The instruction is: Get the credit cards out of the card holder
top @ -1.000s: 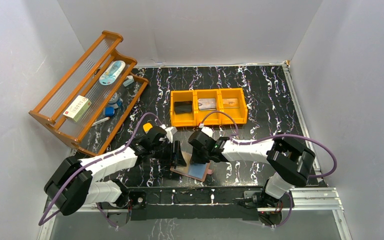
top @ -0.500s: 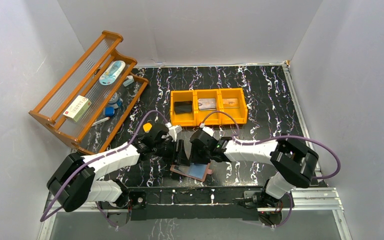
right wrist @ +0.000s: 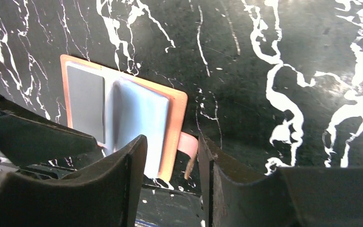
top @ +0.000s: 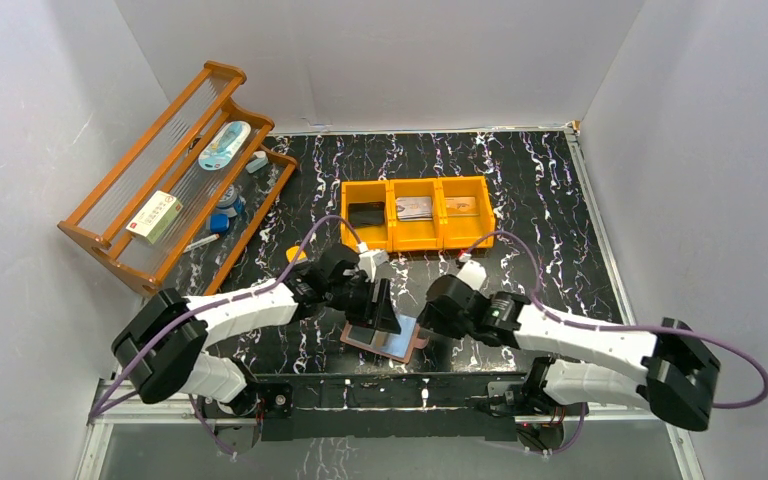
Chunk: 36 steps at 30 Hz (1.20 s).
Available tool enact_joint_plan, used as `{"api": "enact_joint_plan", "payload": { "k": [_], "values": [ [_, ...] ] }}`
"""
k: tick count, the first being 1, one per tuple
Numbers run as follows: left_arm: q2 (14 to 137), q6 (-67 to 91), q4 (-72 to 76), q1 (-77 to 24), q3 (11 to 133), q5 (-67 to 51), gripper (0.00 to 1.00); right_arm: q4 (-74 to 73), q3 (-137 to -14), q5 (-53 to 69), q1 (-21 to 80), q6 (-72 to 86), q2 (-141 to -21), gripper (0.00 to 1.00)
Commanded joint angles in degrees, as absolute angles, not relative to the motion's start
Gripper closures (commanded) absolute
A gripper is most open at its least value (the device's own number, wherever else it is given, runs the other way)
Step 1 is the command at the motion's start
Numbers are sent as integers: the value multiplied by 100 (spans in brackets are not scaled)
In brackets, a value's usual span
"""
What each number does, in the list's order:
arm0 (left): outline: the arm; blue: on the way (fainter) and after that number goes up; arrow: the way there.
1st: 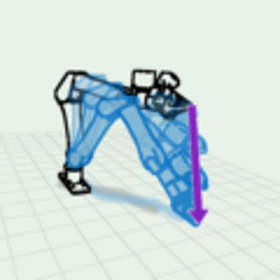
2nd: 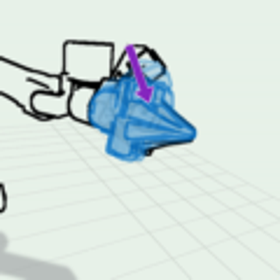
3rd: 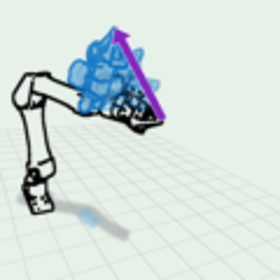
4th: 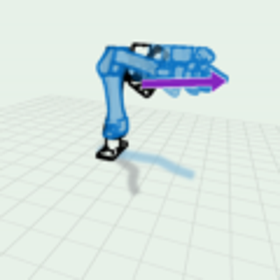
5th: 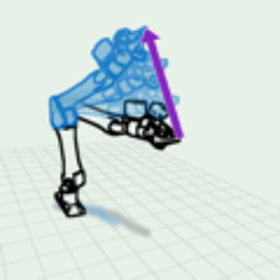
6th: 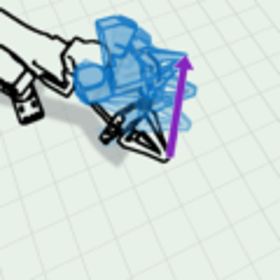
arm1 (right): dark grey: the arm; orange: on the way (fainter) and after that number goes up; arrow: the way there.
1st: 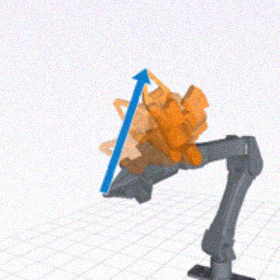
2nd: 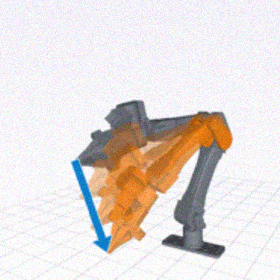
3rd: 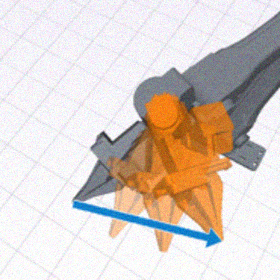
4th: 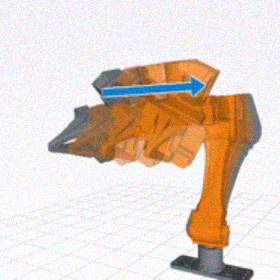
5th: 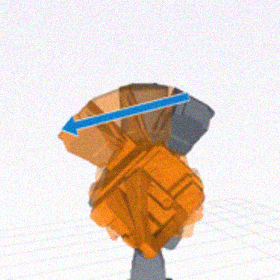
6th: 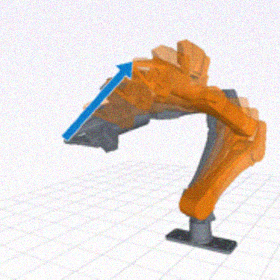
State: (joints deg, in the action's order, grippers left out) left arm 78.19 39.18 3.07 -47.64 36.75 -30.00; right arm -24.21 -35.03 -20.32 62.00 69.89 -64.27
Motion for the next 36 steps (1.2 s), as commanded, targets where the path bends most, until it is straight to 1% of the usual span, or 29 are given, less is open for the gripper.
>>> {"api": "enact_joint_plan", "payload": {
  "k": [1, 3, 5, 7, 8, 12, 16, 19, 25, 28, 31, 34, 36],
  "values": [
    [8021, 3831, 428, -4999, 3939, -3257, 46, -2545, -3236, -2443, 6209, 7362, -5621, 44],
    [7892, 3792, 370, -5078, 3951, -3069, 45, -2394, -3118, -2387, 6214, 7365, -5314, 43],
    [7543, 3778, 346, -5105, 3878, -2851, 43, -2253, -3059, -2329, 6213, 7359, -5080, 42],
    [7220, 3757, -46, -5100, 3856, -2359, 40, -2131, -3021, -2250, 6214, 7329, -4950, 42],
    [7067, 3766, -323, -5106, 3889, -1881, 39, -2051, -3009, -2186, 6214, 7276, -4933, 43],
    [6670, 3920, -1467, -5081, 4027, -414, 35, -1321, -2987, -1581, 6214, 6976, -5164, 48],
    [6463, 4090, -1996, -5035, 4010, 273, 28, -703, -3155, -803, 6214, 6614, -5864, 49],
    [6401, 4201, -2060, -5000, 3958, 353, 24, -758, -3348, -549, 6214, 6546, -6505, 50],
    [6264, 4280, -2163, -4956, 3951, 523, 24, -761, -3244, -424, 6193, 6627, -7510, 55],
    [6215, 4260, -2123, -4940, 3929, 437, 23, -1249, -3368, -797, 6125, 6500, -7935, 64],
    [6182, 4175, -1902, -4939, 3904, 90, 23, -1396, -3435, -1050, 5983, 6196, -8151, 74],
    [6190, 4120, -1608, -4936, 3851, -191, 23, -1297, -3459, -1014, 5786, 5714, -8269, 80],
    [6283, 4072, -1426, -4937, 3856, -394, 23, -1230, -3483, -897, 5623, 5392, -8338, 82]
  ]
}}
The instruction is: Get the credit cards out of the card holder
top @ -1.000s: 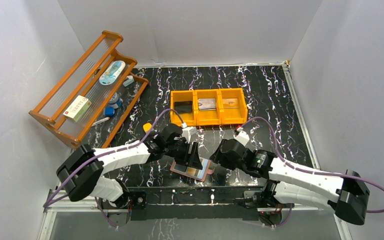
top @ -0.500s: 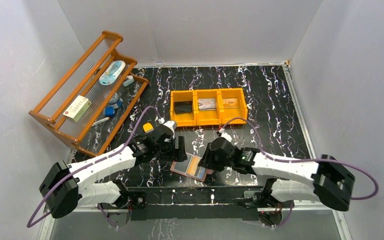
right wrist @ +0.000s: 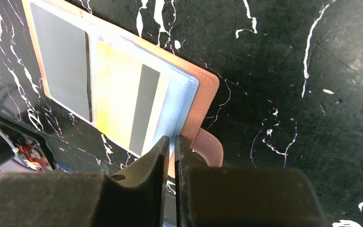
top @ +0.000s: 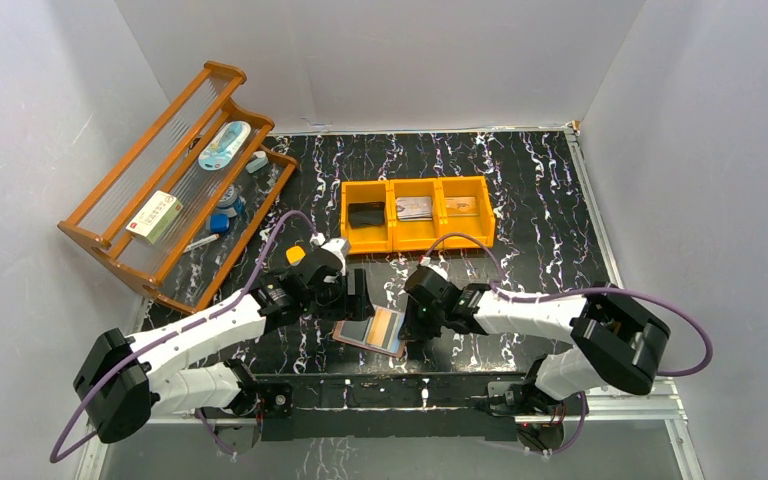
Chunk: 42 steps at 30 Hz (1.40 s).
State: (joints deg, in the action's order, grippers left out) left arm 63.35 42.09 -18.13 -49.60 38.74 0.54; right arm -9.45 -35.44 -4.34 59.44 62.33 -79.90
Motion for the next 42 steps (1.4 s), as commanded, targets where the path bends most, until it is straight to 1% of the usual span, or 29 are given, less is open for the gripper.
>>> {"api": "enact_joint_plan", "payload": {
  "k": [1, 3, 4, 6, 9, 13, 14, 18, 22, 25, 31, 37, 42],
  "values": [
    [6361, 4044, -1334, -4939, 3865, -495, 23, -1229, -3495, -845, 5539, 5294, -8379, 82],
    [6610, 4026, -1164, -4939, 3903, -664, 24, -1160, -3509, -685, 5413, 5071, -8473, 82],
    [6826, 4032, -1068, -4937, 3936, -685, 24, -1095, -3520, -544, 5344, 4972, -8580, 84],
    [7256, 4156, -1011, -4925, 4017, -613, 26, -1072, -3551, -419, 5335, 4944, -8837, 84],
    [7745, 4220, -599, -4900, 3967, -1072, 32, -913, -3413, -309, 5330, 5194, -9022, 84],
    [7802, 4368, -264, -4878, 3764, -1349, 43, -844, -3367, -254, 5335, 5279, -9000, 83],
    [7775, 4415, -88, -4869, 3667, -1475, 44, -808, -3349, -228, 5334, 5305, -8983, 83],
    [7933, 4519, 142, -4738, 3532, -1725, 46, -712, -3288, -174, 5330, 5372, -8978, 82],
    [7867, 4628, 290, -4498, 3188, -1679, 46, -610, -3258, -83, 5333, 5461, -8953, 82],
    [7649, 4654, 721, -4247, 2892, -2146, 45, -514, -3227, -12, 5335, 5518, -8940, 82],
    [7919, 4857, 1810, -4140, 2492, -3128, 46, -437, -3208, 38, 5335, 5563, -8952, 82],
    [8180, 4923, 1990, -4131, 2333, -3332, 54, -354, -3171, 91, 5329, 5620, -8982, 82],
    [8103, 4979, 2005, -4098, 2221, -3199, 59, -339, -3190, 111, 5334, 5623, -8999, 82]
  ]
}}
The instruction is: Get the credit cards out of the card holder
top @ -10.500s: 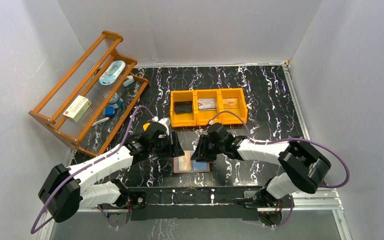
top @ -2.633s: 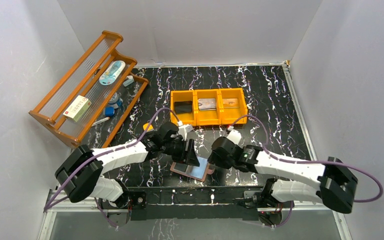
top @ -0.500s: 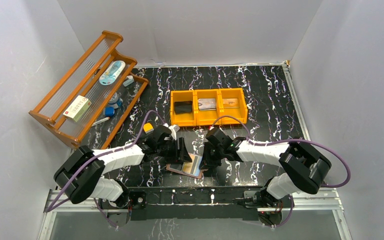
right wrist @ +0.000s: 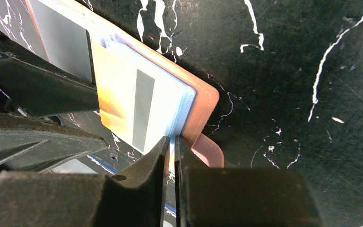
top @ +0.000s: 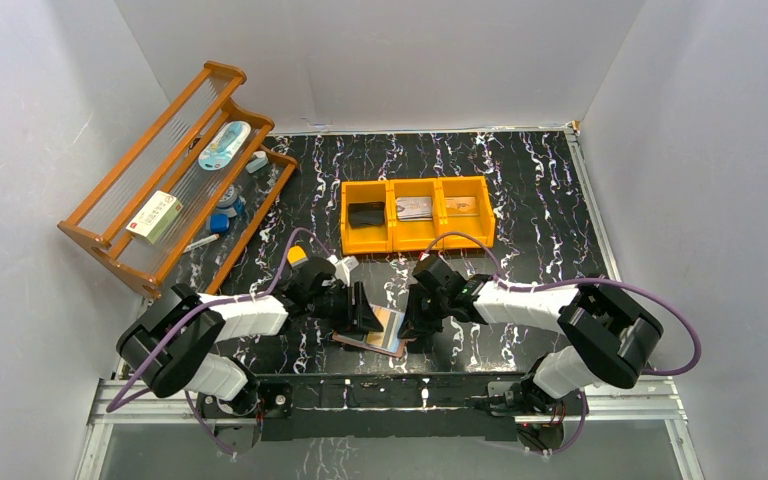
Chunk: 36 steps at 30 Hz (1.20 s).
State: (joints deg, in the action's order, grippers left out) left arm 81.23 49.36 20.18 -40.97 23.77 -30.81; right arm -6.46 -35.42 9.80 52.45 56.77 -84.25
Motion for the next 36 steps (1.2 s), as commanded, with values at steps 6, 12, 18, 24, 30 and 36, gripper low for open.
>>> {"api": "enact_joint_plan", "payload": {
  "k": [6, 12, 18, 24, 30, 36],
  "values": [
    [7921, 5117, 2001, -4032, 2115, -2934, 73, -278, -3129, 154, 5330, 5643, -9016, 82],
    [7791, 5159, 1932, -3990, 2108, -2852, 87, -272, -3120, 159, 5334, 5651, -9019, 82],
    [7477, 5108, 1645, -3981, 2159, -2702, 98, -397, -3204, 95, 5321, 5627, -8958, 81],
    [7113, 5069, 1396, -3974, 2254, -2654, 98, -507, -3335, 97, 5326, 5558, -8979, 81],
    [7047, 4898, 1002, -3975, 2339, -2464, 96, -879, -3725, 33, 5323, 5416, -8644, 79],
    [7150, 4917, 1158, -3973, 2339, -2563, 91, -1040, -4172, 197, 5323, 5280, -8107, 74]
  ]
}}
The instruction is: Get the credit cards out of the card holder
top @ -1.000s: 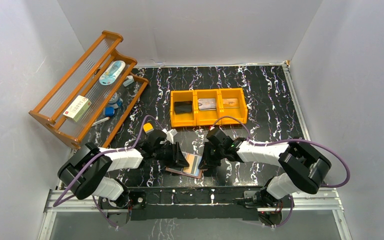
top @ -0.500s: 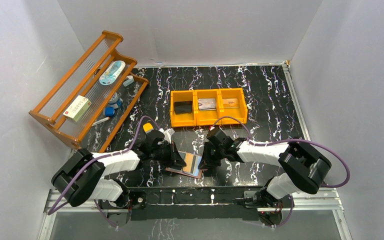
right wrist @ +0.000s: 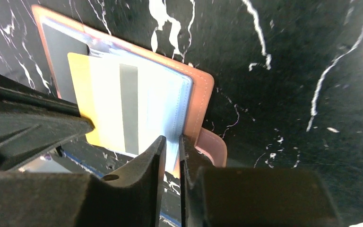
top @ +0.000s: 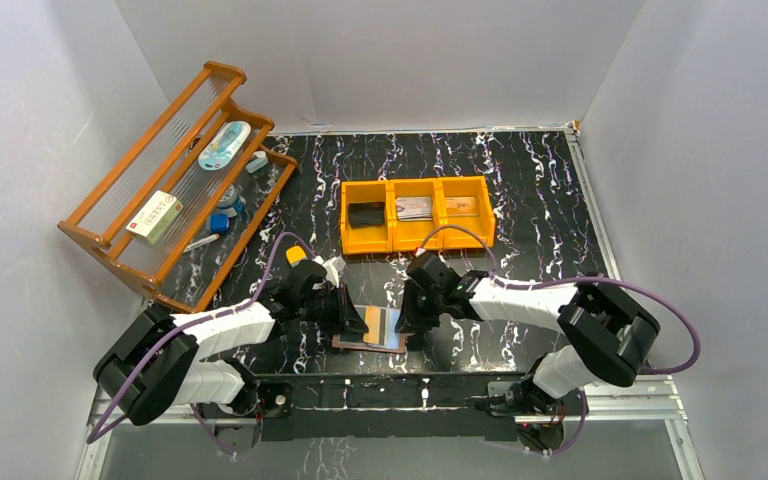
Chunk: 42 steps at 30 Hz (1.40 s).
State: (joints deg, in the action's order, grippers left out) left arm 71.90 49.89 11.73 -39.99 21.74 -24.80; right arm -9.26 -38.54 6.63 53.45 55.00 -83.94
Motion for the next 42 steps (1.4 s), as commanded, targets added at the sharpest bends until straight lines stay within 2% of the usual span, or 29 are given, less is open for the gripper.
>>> {"api": "enact_joint_plan", "payload": {
  "k": [1, 5, 12, 19, 28, 37, 42],
  "values": [
    [7161, 4921, 1168, -3975, 2339, -2580, 91, -950, -4196, 262, 5326, 5282, -8031, 73],
    [7174, 4922, 1193, -3973, 2337, -2583, 90, -398, -4183, 625, 5333, 5371, -7911, 72],
    [7155, 4940, 1203, -3973, 2309, -2592, 90, -251, -4294, 923, 5382, 5458, -8418, 71],
    [7168, 4870, 1134, -3979, 2322, -2653, 89, -73, -3830, 777, 5426, 5739, -8852, 70],
    [7090, 4399, 287, -3973, 2608, -2435, 87, -424, -3504, 175, 5424, 6181, -8733, 77],
    [7441, 4858, 1614, -3974, 2426, -3106, 70, -376, -3537, 255, 5430, 6152, -8800, 77],
    [7805, 4925, 1768, -3974, 2424, -3166, 71, -264, -3486, 327, 5429, 6169, -8827, 77]
  ]
}}
